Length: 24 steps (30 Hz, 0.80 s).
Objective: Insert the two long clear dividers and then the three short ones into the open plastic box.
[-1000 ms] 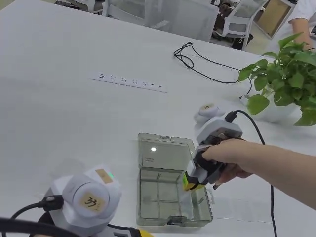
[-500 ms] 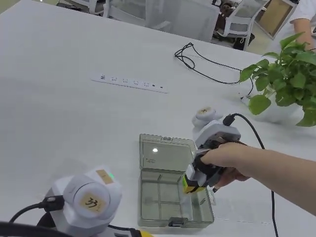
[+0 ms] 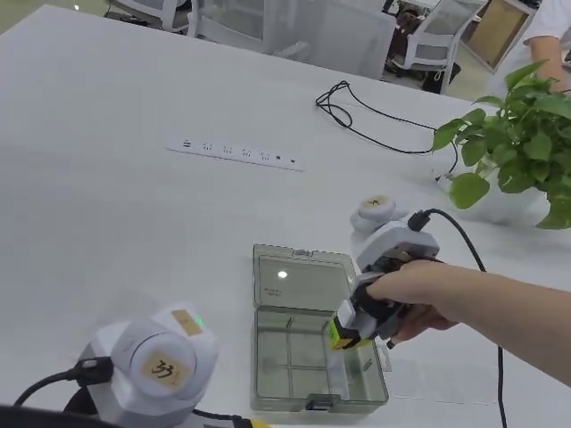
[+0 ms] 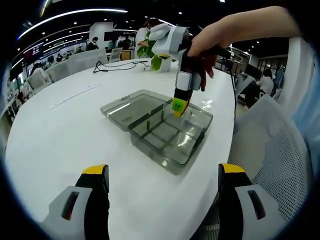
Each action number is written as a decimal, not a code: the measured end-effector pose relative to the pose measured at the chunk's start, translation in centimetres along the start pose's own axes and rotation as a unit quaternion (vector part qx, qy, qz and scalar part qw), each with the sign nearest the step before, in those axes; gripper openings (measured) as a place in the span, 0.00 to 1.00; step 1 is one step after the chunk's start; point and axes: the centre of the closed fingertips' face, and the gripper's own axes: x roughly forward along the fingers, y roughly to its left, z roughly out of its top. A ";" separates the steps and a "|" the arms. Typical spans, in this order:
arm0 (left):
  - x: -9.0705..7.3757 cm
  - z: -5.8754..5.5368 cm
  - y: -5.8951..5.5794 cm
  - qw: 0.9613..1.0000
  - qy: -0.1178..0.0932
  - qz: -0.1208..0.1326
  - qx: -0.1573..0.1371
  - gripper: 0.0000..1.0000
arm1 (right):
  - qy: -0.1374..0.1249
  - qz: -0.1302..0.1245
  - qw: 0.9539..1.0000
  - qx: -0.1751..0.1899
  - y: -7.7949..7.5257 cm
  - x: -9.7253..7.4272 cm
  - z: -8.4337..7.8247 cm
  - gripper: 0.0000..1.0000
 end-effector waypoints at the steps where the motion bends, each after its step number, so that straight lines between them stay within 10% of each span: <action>1: 0.0 0.0 0.0 1.000 0.000 0.000 0.000 0.92 | -0.009 0.006 1.000 0.002 0.1 -0.1 0.2 0.12; 15: -0.1 0.4 -0.5 1.000 0.000 -0.001 0.009 0.92 | -0.081 0.068 0.994 0.006 1.8 -1.7 1.2 0.51; 24: -0.3 0.5 -0.6 1.000 0.003 0.002 0.013 0.92 | -0.163 0.087 0.982 -0.031 2.8 -3.1 2.5 0.74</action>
